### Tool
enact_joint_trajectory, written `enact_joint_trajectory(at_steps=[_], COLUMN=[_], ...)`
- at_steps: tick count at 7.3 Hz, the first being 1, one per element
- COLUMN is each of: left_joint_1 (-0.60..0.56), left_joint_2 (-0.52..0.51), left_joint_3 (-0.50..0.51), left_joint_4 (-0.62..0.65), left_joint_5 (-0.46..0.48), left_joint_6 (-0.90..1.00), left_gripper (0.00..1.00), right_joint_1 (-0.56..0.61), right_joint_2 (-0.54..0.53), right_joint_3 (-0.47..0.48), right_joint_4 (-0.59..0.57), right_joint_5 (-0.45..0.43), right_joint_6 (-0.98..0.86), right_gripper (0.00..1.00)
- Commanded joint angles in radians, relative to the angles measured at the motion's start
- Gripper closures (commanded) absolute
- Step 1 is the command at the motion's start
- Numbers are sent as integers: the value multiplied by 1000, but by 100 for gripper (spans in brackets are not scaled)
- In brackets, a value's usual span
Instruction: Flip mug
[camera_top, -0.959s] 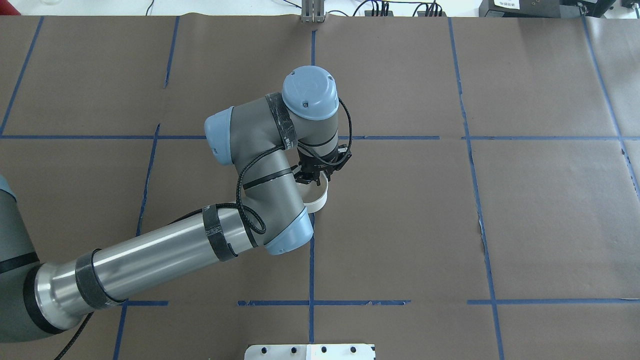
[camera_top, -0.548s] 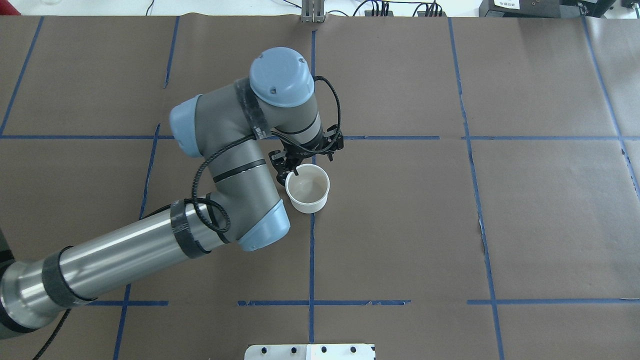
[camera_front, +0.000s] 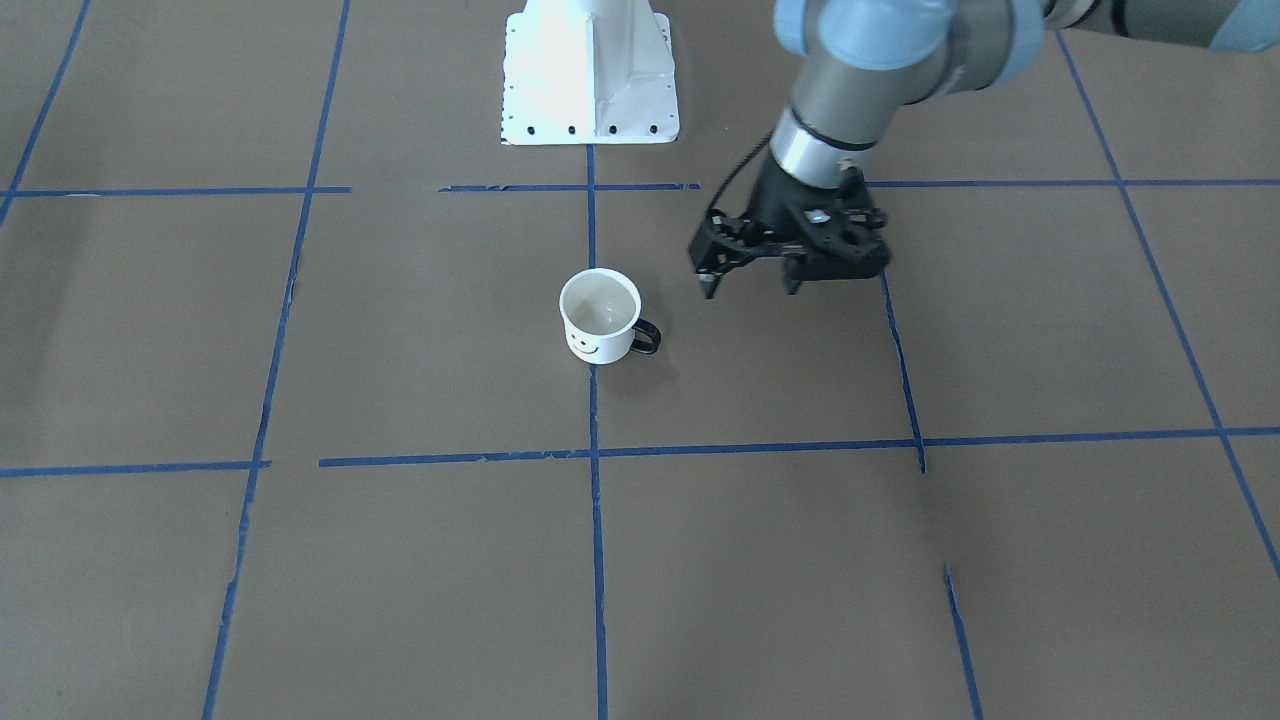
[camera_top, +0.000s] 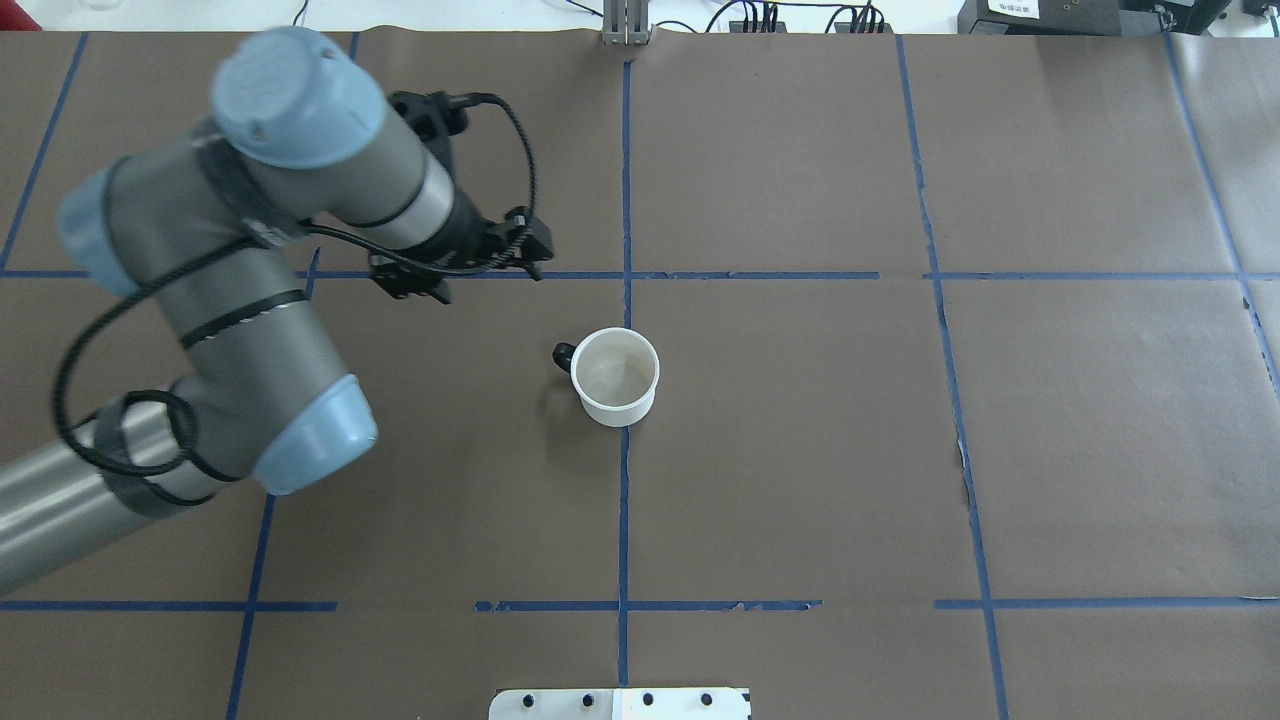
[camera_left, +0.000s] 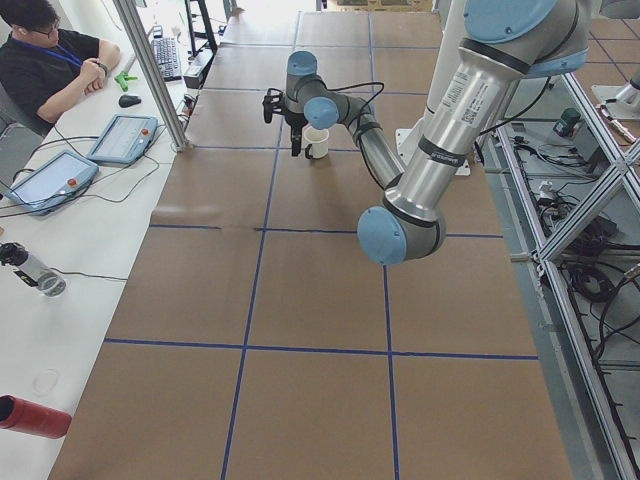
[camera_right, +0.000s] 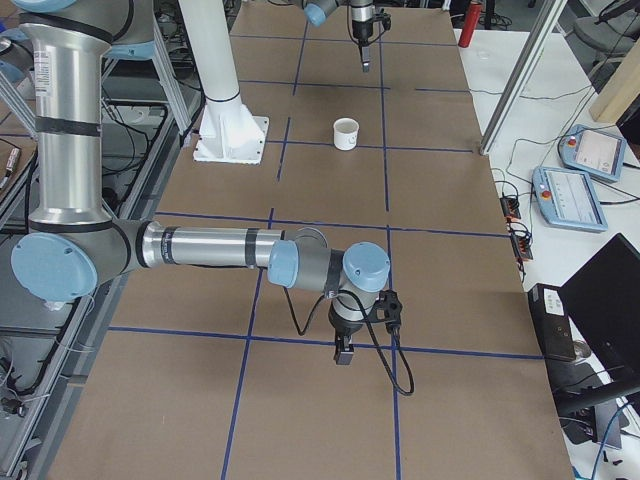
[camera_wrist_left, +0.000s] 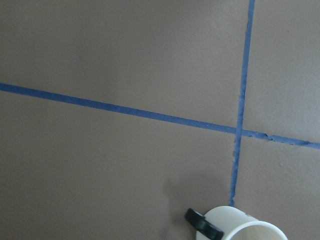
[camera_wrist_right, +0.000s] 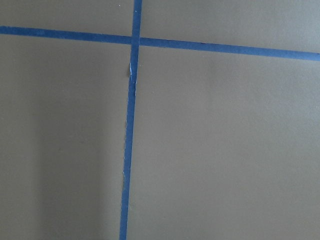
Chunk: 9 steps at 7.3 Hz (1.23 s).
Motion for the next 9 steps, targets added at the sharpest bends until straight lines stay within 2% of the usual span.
enact_joint_trajectory(at_steps=[1, 2, 3, 5, 6, 7, 9], left_joint_1=[-147, -239, -345, -592, -687, -731, -739], left_joint_2=[252, 329, 413, 501, 536, 540, 543], left_joint_3=[-66, -57, -39, 84, 136, 190, 209], left_joint_4=[-13, -20, -22, -20, -19, -17, -17], left_joint_5=[-12, -50, -171, -223, -266, -313, -326], left_joint_6=[326, 522, 759, 1183, 1215, 1216, 1219], left_gripper=[0, 0, 0, 0, 0, 0, 0], right_joint_1=[0, 0, 0, 0, 0, 0, 0], right_joint_2=[0, 0, 0, 0, 0, 0, 0], right_joint_3=[0, 0, 0, 0, 0, 0, 0], right_joint_4=[0, 0, 0, 0, 0, 0, 0], right_joint_5=[0, 0, 0, 0, 0, 0, 0], right_joint_6=[0, 0, 0, 0, 0, 0, 0], right_gripper=[0, 0, 0, 0, 0, 0, 0])
